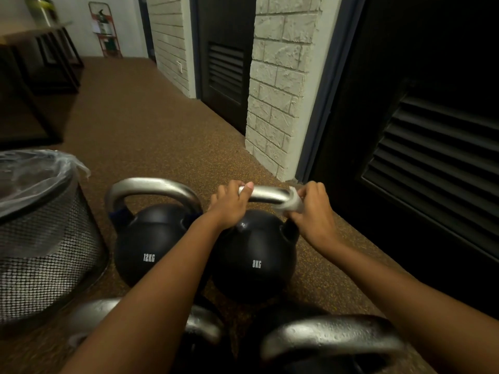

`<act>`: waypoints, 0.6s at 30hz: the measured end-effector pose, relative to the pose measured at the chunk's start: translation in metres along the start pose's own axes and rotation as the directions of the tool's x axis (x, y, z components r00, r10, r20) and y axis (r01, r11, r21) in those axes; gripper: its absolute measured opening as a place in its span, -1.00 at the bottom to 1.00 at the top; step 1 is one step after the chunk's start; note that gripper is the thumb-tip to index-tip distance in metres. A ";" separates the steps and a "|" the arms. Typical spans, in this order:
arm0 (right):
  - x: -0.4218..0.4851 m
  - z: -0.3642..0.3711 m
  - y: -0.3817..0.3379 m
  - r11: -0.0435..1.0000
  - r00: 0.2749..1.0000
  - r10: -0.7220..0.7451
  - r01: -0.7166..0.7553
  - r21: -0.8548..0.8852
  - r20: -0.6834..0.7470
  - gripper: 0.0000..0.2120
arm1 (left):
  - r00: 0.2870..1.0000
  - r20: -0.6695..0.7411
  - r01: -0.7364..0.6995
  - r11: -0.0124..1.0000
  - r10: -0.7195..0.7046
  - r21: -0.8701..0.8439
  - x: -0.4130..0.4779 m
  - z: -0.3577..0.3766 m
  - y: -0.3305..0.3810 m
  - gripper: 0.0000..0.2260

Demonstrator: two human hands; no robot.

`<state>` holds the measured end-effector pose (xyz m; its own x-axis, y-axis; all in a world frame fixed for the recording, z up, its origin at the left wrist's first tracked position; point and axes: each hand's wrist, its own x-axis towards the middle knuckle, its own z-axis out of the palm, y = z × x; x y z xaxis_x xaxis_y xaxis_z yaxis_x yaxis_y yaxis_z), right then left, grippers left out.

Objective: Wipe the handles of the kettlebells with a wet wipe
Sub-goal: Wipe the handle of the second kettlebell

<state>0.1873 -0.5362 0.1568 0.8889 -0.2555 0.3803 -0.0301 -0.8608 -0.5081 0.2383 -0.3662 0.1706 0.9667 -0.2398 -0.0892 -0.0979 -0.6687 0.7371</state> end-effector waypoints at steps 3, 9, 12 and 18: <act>0.000 -0.001 0.006 0.989 0.996 0.086 -0.089 0.122 0.025 -0.61 | 1.000 -0.011 0.002 1.000 -0.002 -0.003 0.000 0.000 -0.001 -0.58; -0.003 -0.007 -0.012 0.977 0.977 -0.213 0.213 0.024 0.013 -0.72 | 1.000 -0.009 0.006 1.000 -0.006 -0.010 0.002 0.001 -0.001 -0.58; 0.000 -0.005 -0.024 0.924 0.923 -0.370 0.378 -0.059 0.109 -0.57 | 1.000 -0.004 0.009 1.000 -0.009 -0.008 0.001 0.000 -0.001 -0.57; 0.008 -0.010 -0.014 0.921 0.901 -0.346 0.380 -0.090 0.260 -0.55 | 1.000 0.000 0.008 1.000 -0.008 -0.004 0.001 0.001 -0.003 -0.57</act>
<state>0.1904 -0.5307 0.1744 0.9305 0.1823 0.3177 0.2686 -0.9293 -0.2535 0.2388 -0.3652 0.1678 0.9675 -0.2343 -0.0946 -0.0894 -0.6675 0.7392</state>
